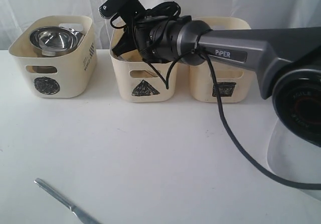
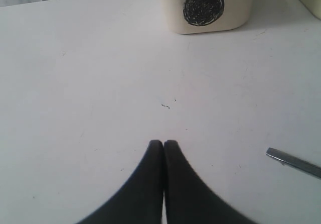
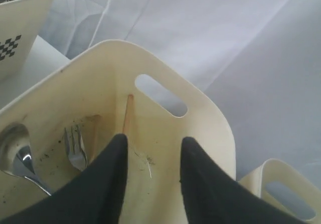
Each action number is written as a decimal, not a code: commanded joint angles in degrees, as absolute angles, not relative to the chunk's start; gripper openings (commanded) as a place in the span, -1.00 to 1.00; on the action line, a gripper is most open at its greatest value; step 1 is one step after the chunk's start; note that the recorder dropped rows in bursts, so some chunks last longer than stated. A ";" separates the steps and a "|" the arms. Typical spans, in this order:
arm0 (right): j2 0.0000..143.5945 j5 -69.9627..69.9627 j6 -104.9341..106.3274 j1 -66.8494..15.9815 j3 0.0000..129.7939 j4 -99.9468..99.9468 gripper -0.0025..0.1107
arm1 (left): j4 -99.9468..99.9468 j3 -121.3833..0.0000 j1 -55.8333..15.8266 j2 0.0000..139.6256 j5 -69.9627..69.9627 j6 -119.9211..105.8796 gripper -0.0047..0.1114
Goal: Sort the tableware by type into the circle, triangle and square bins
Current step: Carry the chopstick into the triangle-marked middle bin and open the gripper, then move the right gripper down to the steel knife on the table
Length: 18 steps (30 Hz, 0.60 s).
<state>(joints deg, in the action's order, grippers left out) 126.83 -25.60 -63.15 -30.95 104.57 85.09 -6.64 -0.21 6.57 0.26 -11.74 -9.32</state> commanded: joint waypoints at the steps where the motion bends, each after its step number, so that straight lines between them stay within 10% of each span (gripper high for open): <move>1: 126.76 -28.20 -63.61 -30.68 104.58 84.78 -0.34 | -6.98 0.00 6.59 0.00 -11.58 -9.45 -0.92; 18: 113.27 -53.85 3.55 -35.99 104.58 -7.05 -0.35 | -6.98 0.00 6.59 0.00 -11.58 -9.45 -0.92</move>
<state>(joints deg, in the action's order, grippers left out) 114.23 -48.41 -5.51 -34.42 104.57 4.53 -6.64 -0.21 6.57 0.26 -11.74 -9.32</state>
